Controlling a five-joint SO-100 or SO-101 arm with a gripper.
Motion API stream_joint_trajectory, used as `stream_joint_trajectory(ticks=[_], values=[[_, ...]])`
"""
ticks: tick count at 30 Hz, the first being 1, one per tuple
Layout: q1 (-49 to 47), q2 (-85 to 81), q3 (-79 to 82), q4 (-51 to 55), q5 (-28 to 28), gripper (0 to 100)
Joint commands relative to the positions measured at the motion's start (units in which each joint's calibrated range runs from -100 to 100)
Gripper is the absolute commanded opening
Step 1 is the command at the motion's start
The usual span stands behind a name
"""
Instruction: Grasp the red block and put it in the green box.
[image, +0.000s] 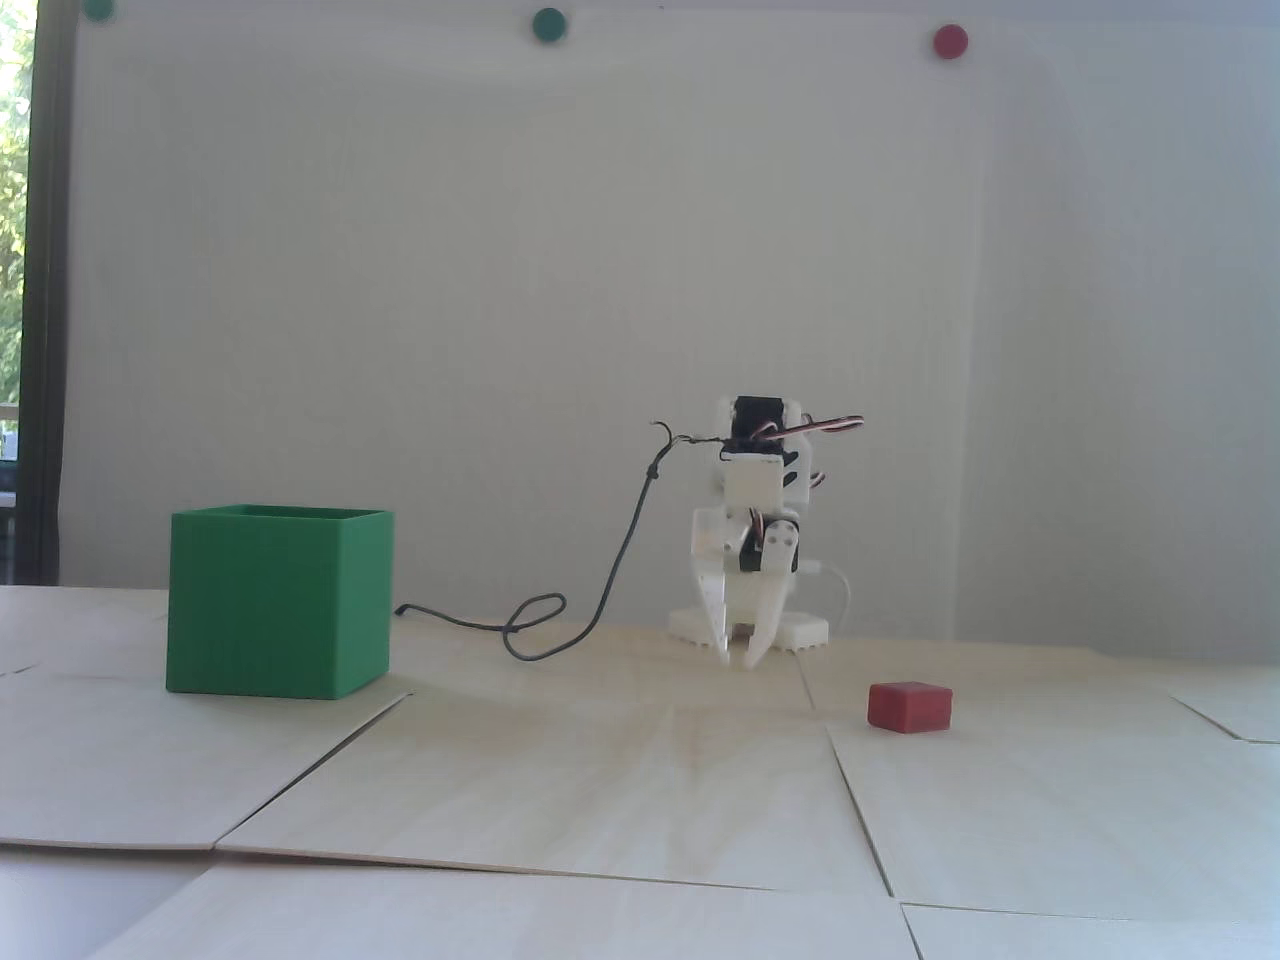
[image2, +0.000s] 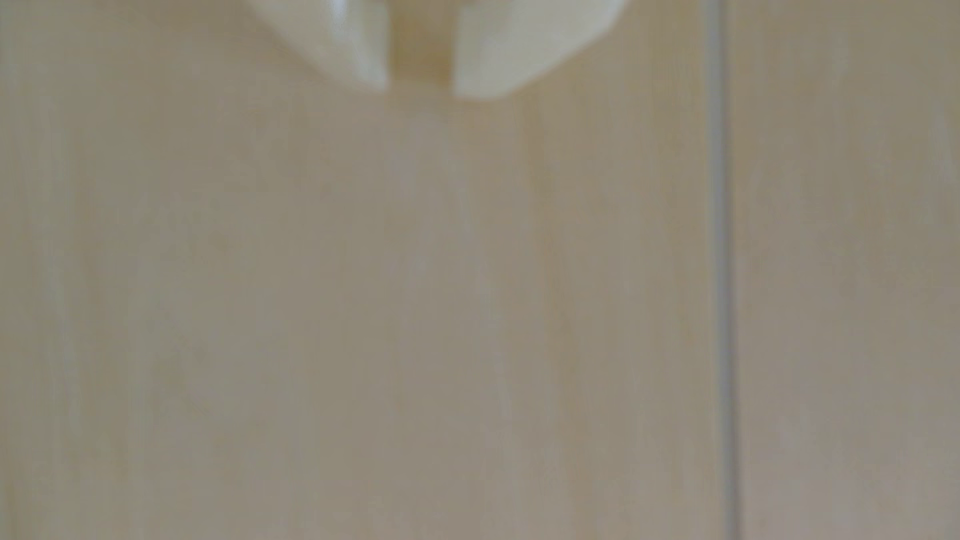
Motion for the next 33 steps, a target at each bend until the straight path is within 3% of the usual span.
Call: stream_joint_trajectory(ticks=[1,33], values=[[0.3,-0.7,0.5,1.5,0.5,3],[-0.4,-0.7,0.4,1.3,0.2,3]])
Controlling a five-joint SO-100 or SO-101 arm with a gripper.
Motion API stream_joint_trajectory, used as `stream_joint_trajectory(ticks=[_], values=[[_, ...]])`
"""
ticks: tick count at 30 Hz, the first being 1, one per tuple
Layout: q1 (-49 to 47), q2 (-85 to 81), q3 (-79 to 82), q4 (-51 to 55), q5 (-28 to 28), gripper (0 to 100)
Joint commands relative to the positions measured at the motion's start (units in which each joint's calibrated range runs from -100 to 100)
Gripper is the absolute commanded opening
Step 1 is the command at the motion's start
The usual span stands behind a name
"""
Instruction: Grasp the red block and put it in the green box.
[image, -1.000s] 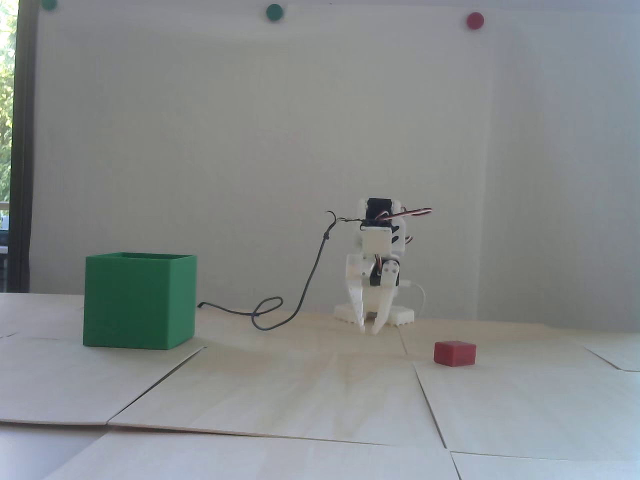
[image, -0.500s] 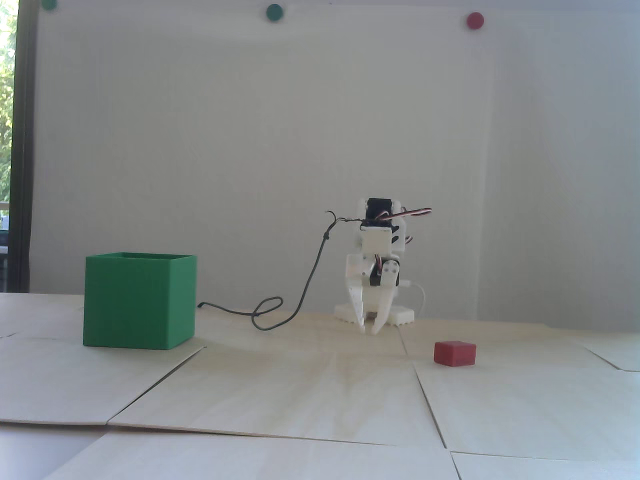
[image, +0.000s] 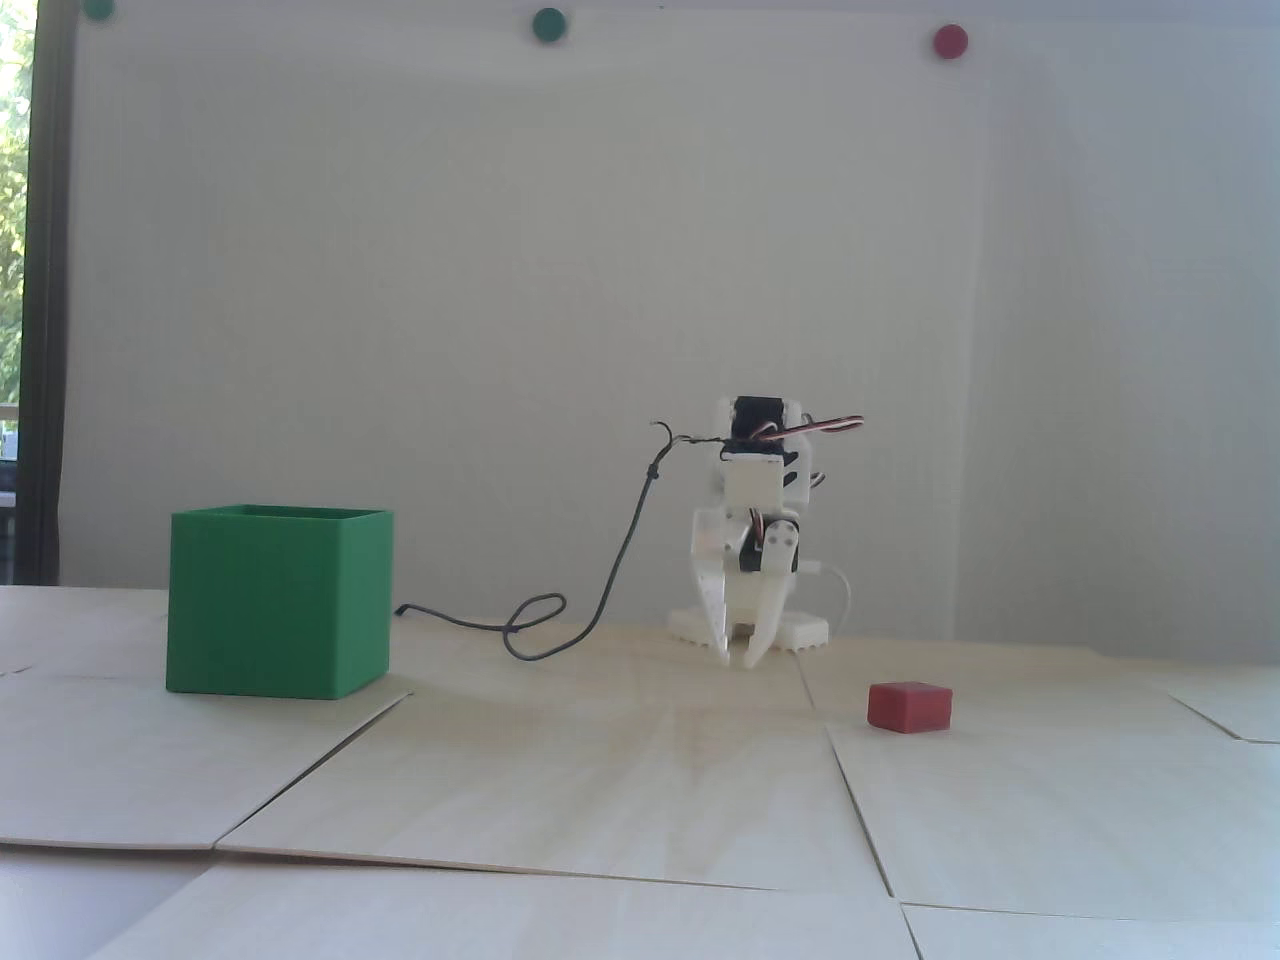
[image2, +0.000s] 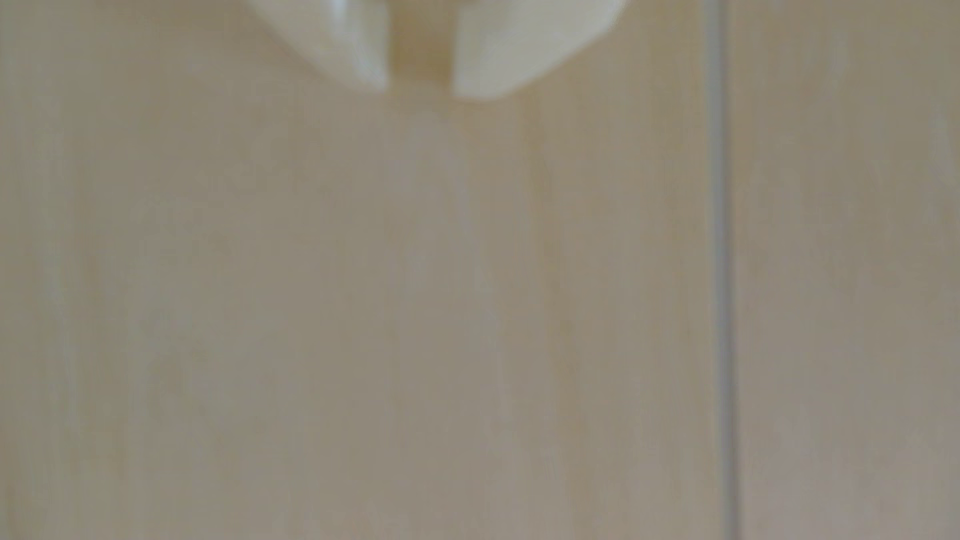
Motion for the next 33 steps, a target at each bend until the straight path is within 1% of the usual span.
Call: stream_joint_trajectory(ticks=[1,4,7,10,11,12,13,15,17,20,23,26,33], values=[[-1.2,-0.7,0.2,1.3,0.4,3],[-6.5,-0.7,-2.5,0.9,0.0,3],[-14.3,0.3,-12.2,0.9,-0.4,3],[-23.0,4.2,-25.1,-0.4,-5.2,5],[-24.2,6.4,-28.0,-1.4,-6.4,6],[-25.3,9.8,-31.5,-2.8,-7.7,7],[-26.4,18.0,-37.9,-4.5,-9.2,8],[-26.5,31.5,-47.2,-5.5,-10.0,8],[-26.4,40.2,-53.9,-5.6,-10.0,8],[-26.3,58.3,-67.3,-5.6,-10.0,8],[-26.5,71.4,-76.8,-5.7,-10.3,8],[-26.2,85.2,-88.8,-6.4,-12.8,8],[-23.8,105.8,-112.5,-5.6,-15.0,8]])
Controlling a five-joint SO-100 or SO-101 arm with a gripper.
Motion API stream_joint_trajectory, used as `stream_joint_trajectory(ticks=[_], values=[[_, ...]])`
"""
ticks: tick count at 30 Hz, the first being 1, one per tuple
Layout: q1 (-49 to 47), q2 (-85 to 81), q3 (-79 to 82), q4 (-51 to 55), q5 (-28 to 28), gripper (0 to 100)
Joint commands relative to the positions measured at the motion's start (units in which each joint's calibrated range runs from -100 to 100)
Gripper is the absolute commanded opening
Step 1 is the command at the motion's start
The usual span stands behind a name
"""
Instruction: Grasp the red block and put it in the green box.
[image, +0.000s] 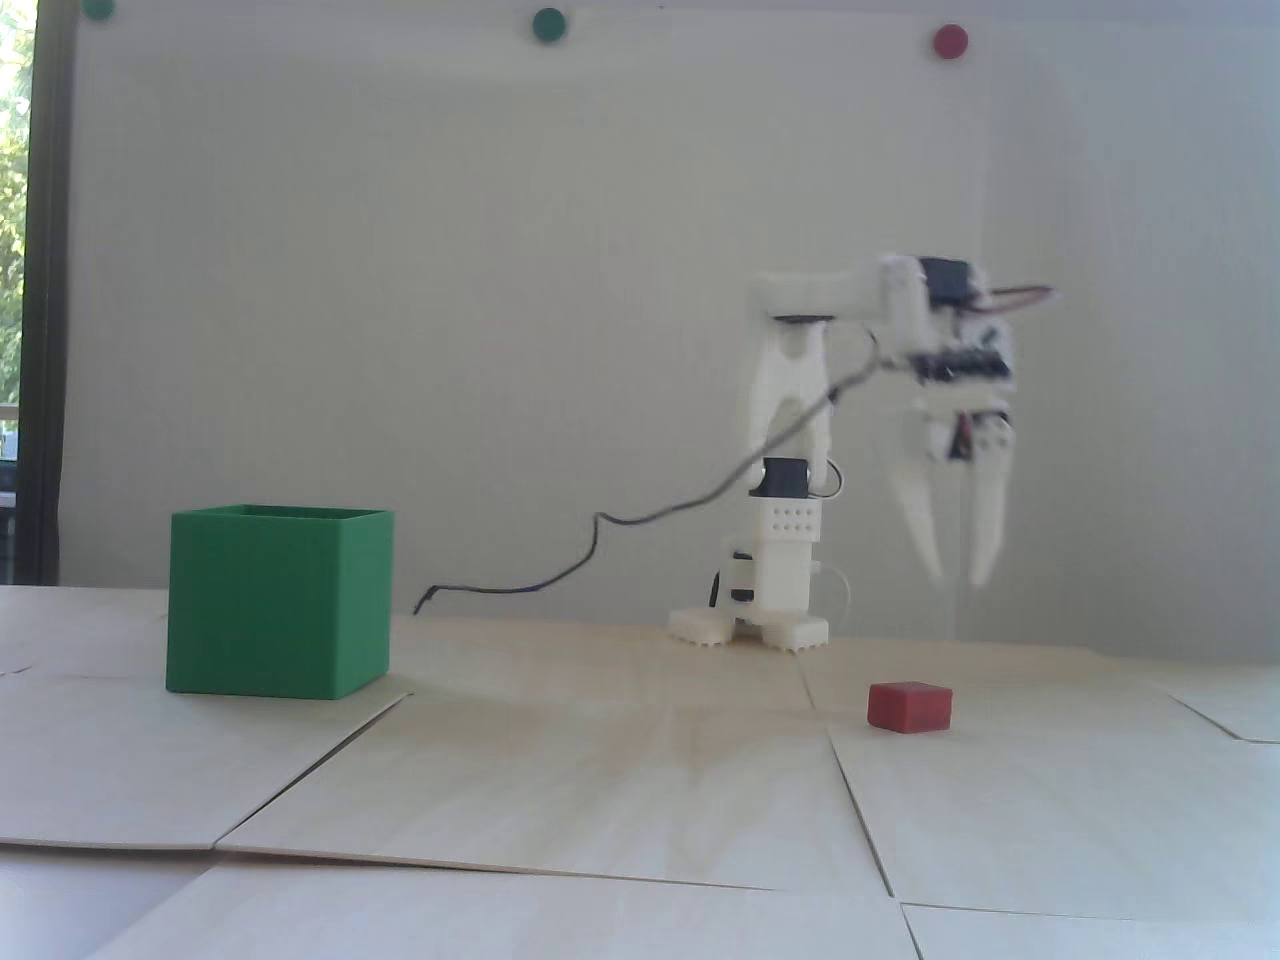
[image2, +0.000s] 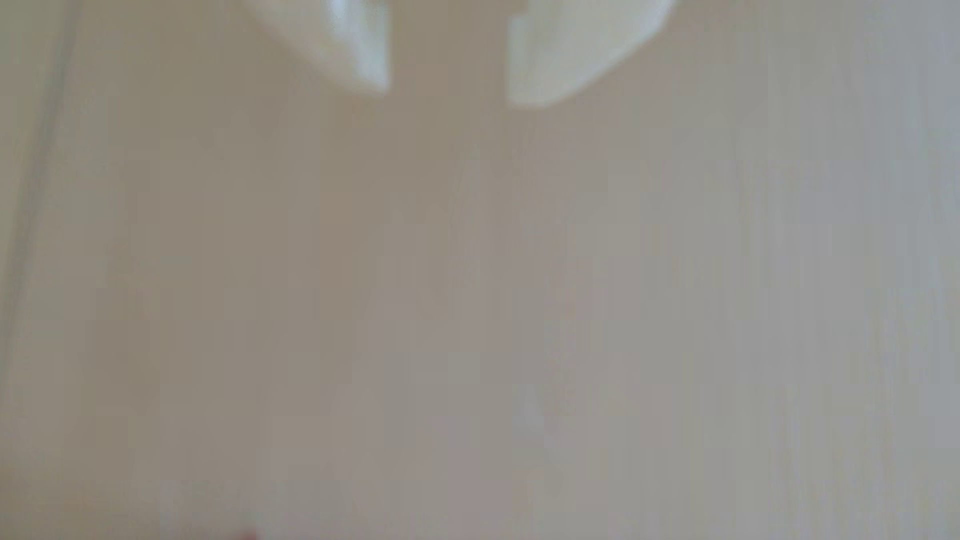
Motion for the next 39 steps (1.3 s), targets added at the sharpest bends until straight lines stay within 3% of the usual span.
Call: stream_joint_trajectory(ticks=[1,8,17,23,26,39], values=[[2.6,11.0,-21.2,-0.8,-1.3,8],[10.0,26.3,-39.9,5.4,-1.1,8],[17.2,30.8,-46.0,12.2,-3.7,9],[18.9,31.0,-45.4,12.3,-3.6,29],[18.6,31.1,-45.2,12.3,-3.4,34],[15.3,36.6,-41.9,11.4,-0.7,29]])
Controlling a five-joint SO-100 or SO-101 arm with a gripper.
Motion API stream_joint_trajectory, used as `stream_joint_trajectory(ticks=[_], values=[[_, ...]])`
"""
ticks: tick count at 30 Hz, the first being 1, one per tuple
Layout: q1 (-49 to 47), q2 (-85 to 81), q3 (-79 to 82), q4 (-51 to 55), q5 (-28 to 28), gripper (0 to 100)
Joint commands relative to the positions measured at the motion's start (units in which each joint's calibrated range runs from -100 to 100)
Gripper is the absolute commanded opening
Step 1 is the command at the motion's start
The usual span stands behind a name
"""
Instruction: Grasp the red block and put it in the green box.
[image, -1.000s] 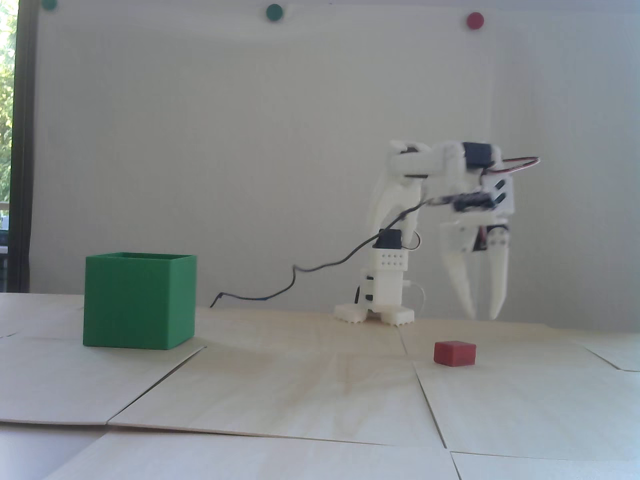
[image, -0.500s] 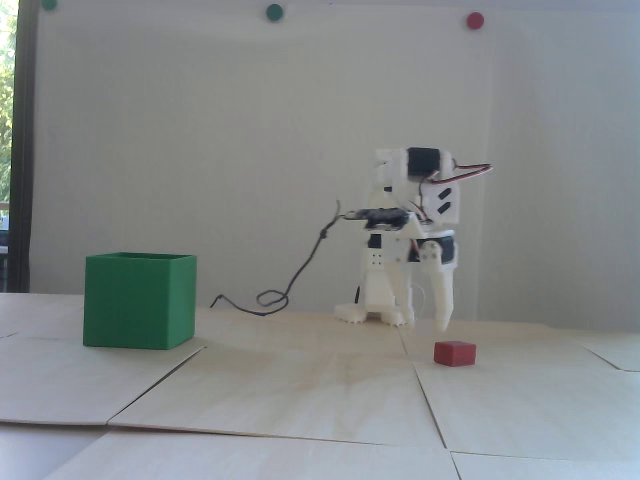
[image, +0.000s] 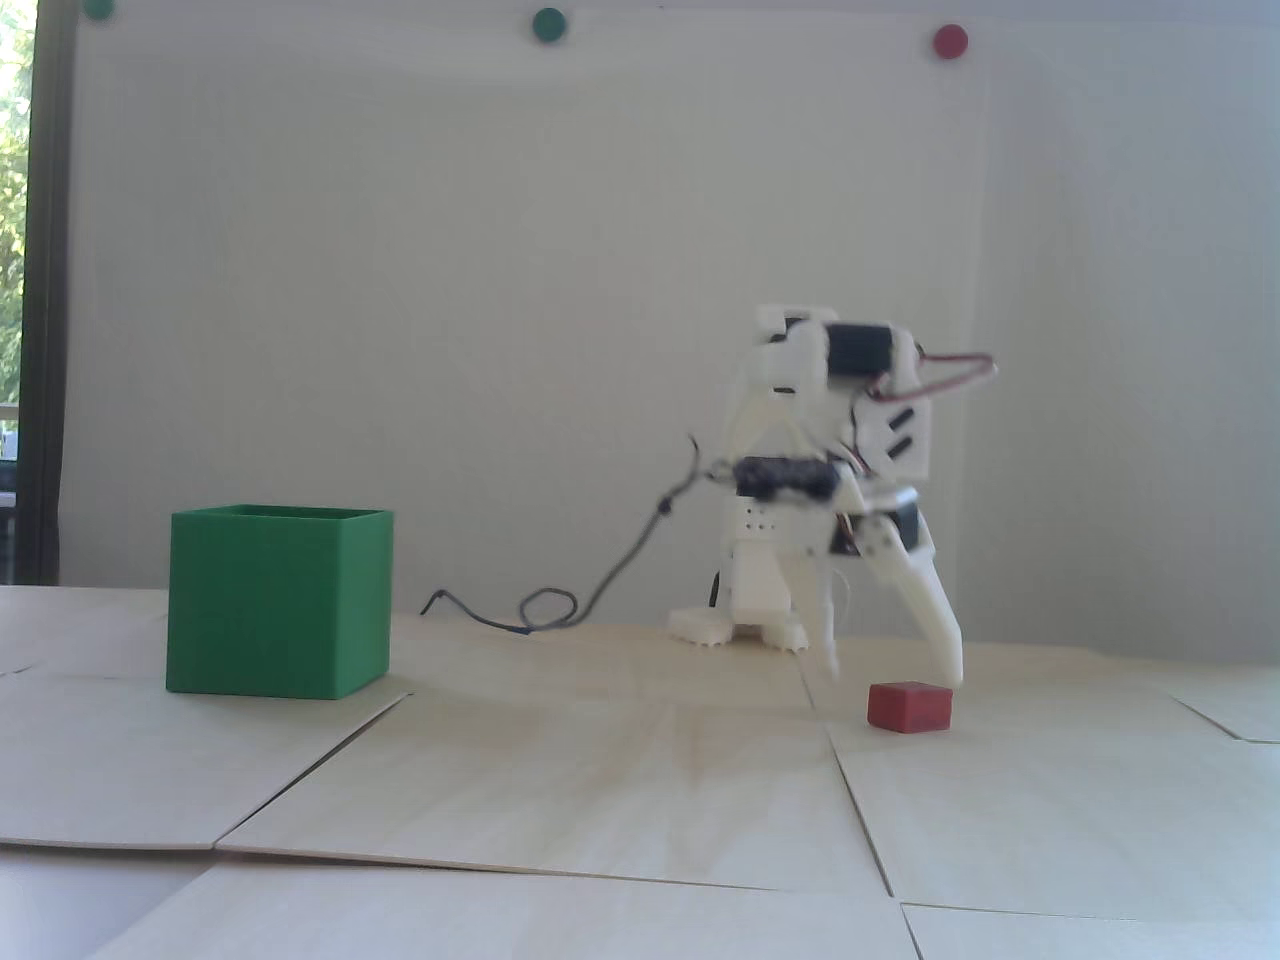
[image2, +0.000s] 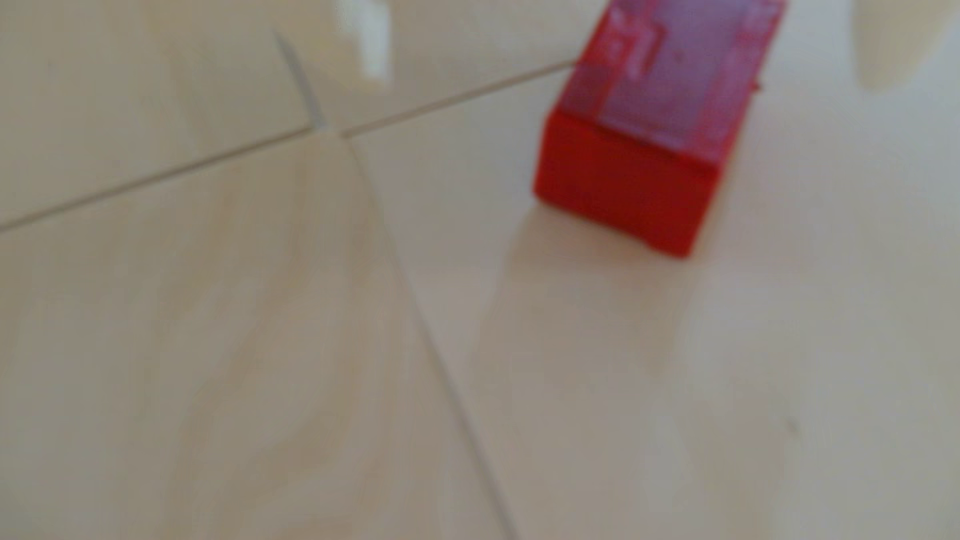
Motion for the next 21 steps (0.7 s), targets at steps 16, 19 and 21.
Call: stream_joint_trajectory(ticks=[16,19,21], values=[[-0.5,3.2,-1.3,-0.2,0.4,2],[1.3,3.1,-6.9,1.6,0.1,2],[2.9,3.0,-13.5,5.7,0.1,2]])
